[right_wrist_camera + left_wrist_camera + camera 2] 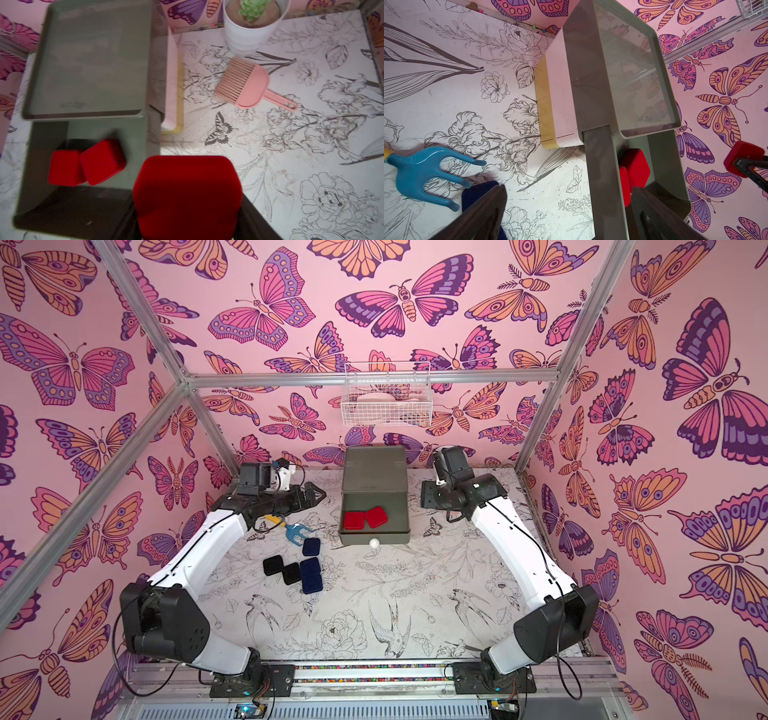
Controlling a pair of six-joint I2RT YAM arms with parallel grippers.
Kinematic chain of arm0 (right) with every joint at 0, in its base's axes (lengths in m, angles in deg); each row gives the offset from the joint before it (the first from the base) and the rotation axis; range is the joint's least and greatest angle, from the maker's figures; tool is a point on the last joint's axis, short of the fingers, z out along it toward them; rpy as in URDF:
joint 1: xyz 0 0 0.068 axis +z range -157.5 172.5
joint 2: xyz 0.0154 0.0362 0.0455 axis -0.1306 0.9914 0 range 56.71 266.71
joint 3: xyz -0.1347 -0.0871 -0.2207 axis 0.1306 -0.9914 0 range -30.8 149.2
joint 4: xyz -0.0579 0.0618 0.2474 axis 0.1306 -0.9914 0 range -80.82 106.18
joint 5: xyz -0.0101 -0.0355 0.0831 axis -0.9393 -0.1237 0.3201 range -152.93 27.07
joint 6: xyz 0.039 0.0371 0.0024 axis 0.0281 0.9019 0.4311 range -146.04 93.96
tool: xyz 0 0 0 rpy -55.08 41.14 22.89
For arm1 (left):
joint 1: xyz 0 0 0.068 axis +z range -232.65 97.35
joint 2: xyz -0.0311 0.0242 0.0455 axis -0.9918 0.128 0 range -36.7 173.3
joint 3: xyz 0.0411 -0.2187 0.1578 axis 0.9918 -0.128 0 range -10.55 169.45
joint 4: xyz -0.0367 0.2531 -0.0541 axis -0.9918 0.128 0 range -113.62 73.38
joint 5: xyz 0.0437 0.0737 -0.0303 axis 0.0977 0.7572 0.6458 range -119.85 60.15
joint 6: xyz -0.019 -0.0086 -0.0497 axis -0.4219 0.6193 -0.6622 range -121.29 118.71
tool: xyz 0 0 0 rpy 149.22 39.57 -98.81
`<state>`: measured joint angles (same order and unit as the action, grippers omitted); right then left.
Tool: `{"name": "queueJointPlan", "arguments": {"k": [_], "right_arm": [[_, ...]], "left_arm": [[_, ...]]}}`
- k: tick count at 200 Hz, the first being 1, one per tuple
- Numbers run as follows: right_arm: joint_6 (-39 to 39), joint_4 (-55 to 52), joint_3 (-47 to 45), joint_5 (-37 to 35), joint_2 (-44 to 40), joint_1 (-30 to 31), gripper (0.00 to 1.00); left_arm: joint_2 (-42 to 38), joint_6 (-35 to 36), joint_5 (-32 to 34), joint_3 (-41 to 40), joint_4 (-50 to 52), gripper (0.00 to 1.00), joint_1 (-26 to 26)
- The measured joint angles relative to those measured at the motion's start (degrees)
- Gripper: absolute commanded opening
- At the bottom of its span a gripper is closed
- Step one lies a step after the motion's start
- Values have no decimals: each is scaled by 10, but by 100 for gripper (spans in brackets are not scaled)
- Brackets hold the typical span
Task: Place the brooch boxes into the drawer by color
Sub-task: Pick up the brooch box from the center of the board, then place the brooch box in the drawer.
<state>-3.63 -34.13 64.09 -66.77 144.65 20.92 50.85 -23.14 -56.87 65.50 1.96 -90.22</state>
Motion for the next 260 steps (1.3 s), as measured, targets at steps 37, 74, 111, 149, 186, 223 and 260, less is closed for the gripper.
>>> {"name": "queueJointPlan", "arguments": {"k": [37, 74, 111, 149, 186, 223, 260], "right_arm": [[-2, -1, 57, 37, 59, 54, 57], [0, -21, 92, 60, 133, 67, 56], [0, -49, 141, 60, 185, 67, 56], [-1, -65, 184, 52, 219, 67, 56], [-7, -87, 209, 40, 242, 69, 58], [-17, -101, 223, 23, 257, 76, 62], [-18, -97, 226, 15, 273, 82, 75]], "left_arm": [[0, 0, 0, 0, 0, 100, 0], [0, 0, 0, 0, 0, 100, 0], [0, 0, 0, 0, 0, 100, 0], [-2, 2, 0, -1, 0, 100, 0], [-8, 5, 0, -2, 0, 100, 0], [-8, 7, 0, -3, 0, 100, 0], [-9, 8, 0, -9, 0, 100, 0]]}}
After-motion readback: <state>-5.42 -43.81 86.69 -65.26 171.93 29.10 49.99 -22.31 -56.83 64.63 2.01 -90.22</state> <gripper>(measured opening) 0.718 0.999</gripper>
